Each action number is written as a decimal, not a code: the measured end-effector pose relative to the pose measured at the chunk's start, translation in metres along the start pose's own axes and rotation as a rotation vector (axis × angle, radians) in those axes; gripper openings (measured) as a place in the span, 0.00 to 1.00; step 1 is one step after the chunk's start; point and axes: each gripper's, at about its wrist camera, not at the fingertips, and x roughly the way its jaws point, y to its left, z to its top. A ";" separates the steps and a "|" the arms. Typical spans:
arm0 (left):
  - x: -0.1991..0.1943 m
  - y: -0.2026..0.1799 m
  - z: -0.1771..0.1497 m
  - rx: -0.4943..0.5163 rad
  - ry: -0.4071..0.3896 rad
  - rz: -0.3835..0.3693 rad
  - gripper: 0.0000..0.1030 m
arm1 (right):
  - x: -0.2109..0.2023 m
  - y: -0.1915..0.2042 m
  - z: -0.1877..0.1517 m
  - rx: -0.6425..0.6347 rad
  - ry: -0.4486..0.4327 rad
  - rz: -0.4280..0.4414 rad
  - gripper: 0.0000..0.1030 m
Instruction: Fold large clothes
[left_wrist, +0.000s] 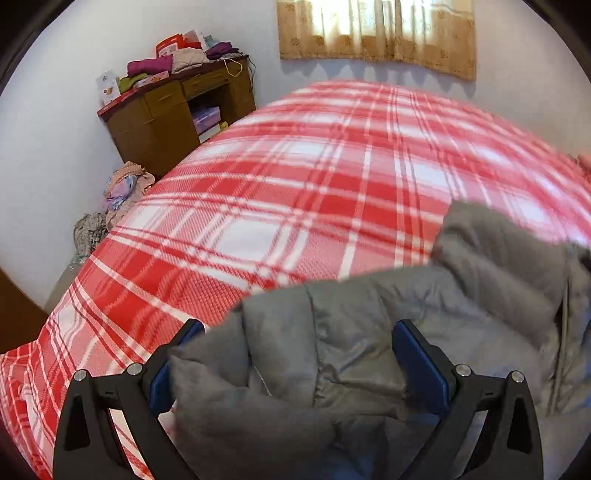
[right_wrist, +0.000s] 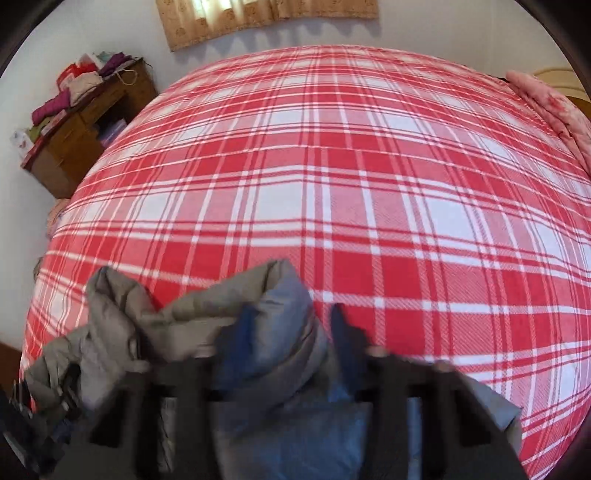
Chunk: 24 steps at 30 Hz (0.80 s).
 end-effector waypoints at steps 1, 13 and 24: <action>-0.006 0.002 0.007 -0.018 -0.023 -0.002 0.99 | -0.008 -0.002 -0.005 -0.019 -0.011 0.009 0.12; -0.025 -0.089 0.082 0.120 -0.064 -0.077 0.99 | -0.047 -0.008 -0.039 -0.089 -0.097 0.077 0.09; -0.015 -0.039 -0.012 0.243 0.052 0.075 0.99 | -0.048 -0.034 -0.078 -0.112 -0.115 0.070 0.08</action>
